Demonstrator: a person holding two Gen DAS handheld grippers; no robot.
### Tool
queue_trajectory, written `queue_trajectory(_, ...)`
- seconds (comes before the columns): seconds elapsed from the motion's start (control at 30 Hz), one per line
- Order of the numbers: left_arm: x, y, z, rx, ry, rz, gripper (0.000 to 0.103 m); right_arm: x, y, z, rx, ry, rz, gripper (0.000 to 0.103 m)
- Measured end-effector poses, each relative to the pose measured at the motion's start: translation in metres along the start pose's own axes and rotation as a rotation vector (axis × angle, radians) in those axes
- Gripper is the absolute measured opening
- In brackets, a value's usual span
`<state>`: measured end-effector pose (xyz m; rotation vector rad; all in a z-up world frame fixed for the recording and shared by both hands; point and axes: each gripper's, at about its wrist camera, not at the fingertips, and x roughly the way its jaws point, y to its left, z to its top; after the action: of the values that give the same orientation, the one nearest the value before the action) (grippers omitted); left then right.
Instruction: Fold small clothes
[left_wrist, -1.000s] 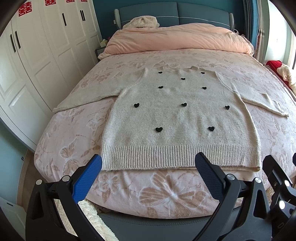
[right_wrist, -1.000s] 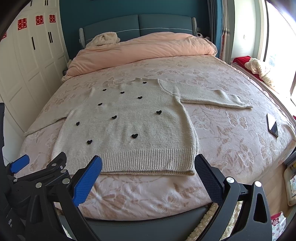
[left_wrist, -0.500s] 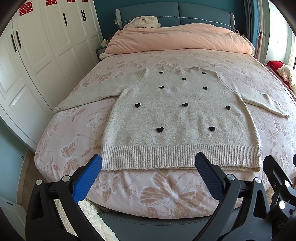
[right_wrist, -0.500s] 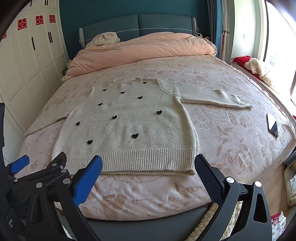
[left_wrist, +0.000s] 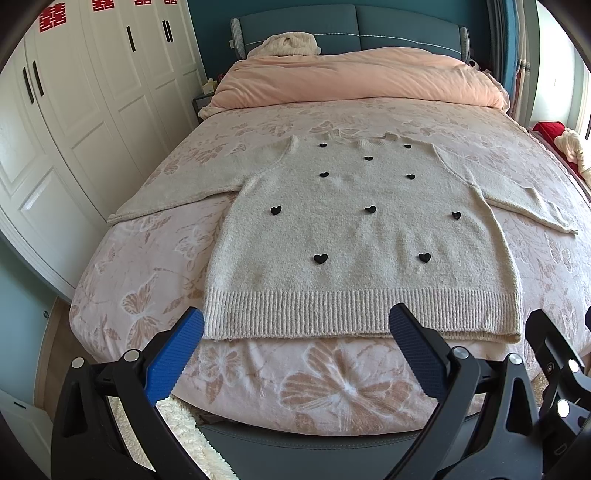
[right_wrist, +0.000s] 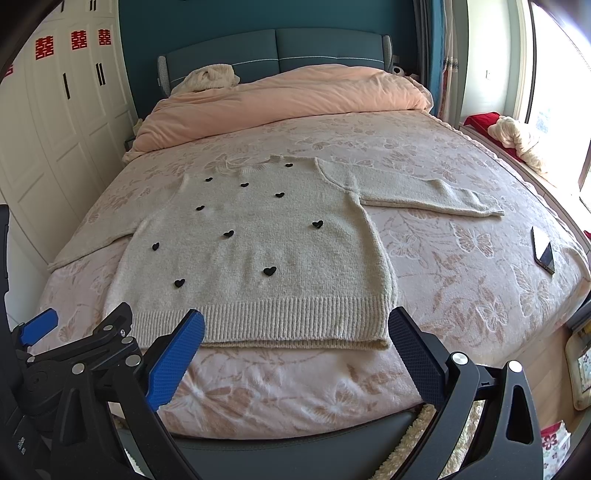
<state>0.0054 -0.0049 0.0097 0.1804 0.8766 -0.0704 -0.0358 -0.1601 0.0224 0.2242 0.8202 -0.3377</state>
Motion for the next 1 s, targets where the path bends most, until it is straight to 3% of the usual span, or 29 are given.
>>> queue_trajectory(0.17, 0.007, 0.008, 0.001, -0.047, 0.044, -0.063, 0.098, 0.007, -0.009, 0.003, 0.019, 0.005, 0.063, 0.098)
queue_trajectory(0.3, 0.020, 0.033, 0.003, -0.156, 0.082, -0.097, 0.098, 0.031, -0.051, 0.011, 0.131, 0.026, 0.076, 0.098)
queue_trajectory(0.57, 0.057, 0.068, 0.015, -0.279, 0.093, -0.042, 0.098, 0.116, -0.206, 0.070, 0.374, -0.002, -0.047, 0.098)
queue_trajectory(0.8, 0.094, 0.064, 0.030, -0.288, 0.115, -0.021, 0.098, 0.236, -0.352, 0.130, 0.660, 0.036, -0.145, 0.098)
queue_trajectory(1.0, 0.118, 0.058, 0.046, -0.294, 0.103, -0.031, 0.098, 0.298, -0.420, 0.141, 0.907, 0.026, -0.200, 0.095)
